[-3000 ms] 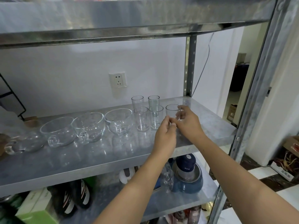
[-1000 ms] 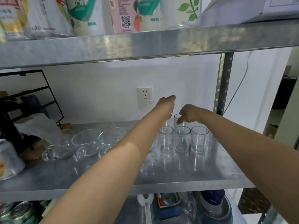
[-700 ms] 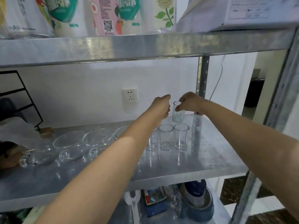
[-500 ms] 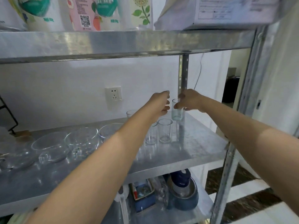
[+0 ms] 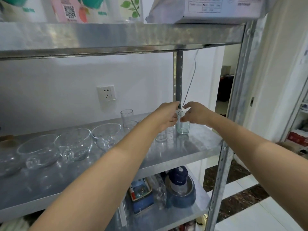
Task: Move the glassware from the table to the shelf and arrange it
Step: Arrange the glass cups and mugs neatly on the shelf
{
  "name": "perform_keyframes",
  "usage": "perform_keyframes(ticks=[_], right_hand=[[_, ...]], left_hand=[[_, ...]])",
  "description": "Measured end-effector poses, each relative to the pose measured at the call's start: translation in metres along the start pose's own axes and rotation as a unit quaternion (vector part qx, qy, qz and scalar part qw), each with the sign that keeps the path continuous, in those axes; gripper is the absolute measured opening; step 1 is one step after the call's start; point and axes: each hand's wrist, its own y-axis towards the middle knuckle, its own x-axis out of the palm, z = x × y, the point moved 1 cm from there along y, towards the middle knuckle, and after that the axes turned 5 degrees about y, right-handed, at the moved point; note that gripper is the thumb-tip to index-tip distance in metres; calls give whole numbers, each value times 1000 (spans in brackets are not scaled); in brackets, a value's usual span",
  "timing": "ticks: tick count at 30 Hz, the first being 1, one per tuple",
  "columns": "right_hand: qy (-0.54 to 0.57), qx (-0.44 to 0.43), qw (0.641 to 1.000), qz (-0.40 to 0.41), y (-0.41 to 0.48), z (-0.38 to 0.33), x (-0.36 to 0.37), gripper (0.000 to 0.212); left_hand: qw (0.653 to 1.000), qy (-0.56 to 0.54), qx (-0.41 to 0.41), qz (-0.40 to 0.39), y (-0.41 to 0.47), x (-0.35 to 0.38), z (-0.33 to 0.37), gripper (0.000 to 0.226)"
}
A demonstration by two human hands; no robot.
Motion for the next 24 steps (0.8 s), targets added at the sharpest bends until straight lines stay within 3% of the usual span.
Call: perform_keyframes(ticks=[9, 13, 24], right_hand=[[-28, -1, 999, -32, 3, 4, 9, 76], [-13, -13, 999, -47, 3, 3, 15, 76], [8, -29, 997, -76, 4, -5, 27, 77]], left_hand=[[1000, 0, -3, -6, -1, 2, 0, 27], [1000, 0, 6, 3, -1, -2, 4, 42], [998, -30, 34, 38, -5, -39, 21, 49]])
